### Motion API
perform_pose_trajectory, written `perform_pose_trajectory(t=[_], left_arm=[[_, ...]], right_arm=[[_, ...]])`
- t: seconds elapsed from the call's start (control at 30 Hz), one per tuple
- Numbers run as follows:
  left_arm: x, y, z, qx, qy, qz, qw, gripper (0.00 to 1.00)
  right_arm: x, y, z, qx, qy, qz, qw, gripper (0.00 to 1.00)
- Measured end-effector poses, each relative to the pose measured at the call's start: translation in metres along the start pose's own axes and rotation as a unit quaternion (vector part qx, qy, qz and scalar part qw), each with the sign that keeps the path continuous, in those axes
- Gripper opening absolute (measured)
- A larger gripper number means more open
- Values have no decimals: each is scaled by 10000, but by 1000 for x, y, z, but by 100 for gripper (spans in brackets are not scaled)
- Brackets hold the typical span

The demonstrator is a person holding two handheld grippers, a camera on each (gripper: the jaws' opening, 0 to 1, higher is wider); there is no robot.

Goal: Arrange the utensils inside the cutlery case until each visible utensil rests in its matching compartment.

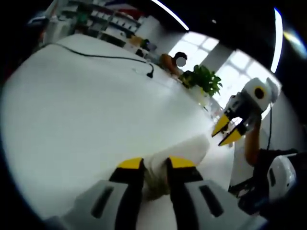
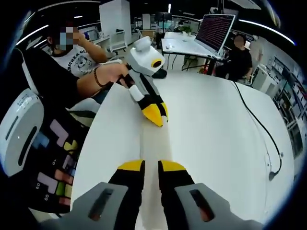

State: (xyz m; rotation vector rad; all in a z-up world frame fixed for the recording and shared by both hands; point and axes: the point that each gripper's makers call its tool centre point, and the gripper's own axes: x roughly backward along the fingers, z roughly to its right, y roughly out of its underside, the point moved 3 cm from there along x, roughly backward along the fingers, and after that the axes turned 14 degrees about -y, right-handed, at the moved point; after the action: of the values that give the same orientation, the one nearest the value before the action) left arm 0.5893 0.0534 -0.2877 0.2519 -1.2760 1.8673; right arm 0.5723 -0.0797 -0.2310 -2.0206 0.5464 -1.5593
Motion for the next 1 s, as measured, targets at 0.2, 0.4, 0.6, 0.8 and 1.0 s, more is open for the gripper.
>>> perform_pose_trajectory(t=[0.2,0.4,0.6,0.8,1.0], left_arm=[[0,0,1,-3,-11,15,10000,21],[2,-2,-1,-111,-44,108,9999,21],[4,-5,-3,-425,-130,314,9985,21],[6,-6,-4,-536,-95,392,9978,24],[13,-12,4,-997,135,815,9916,38]], right_arm=[[6,20,4,-33,334,-99,9994,25],[4,47,13,-86,744,-481,9960,53],[-1,58,8,-147,674,-479,9965,56],[-8,62,9,-154,629,-463,9968,53],[-12,60,10,-81,624,-504,9967,52]])
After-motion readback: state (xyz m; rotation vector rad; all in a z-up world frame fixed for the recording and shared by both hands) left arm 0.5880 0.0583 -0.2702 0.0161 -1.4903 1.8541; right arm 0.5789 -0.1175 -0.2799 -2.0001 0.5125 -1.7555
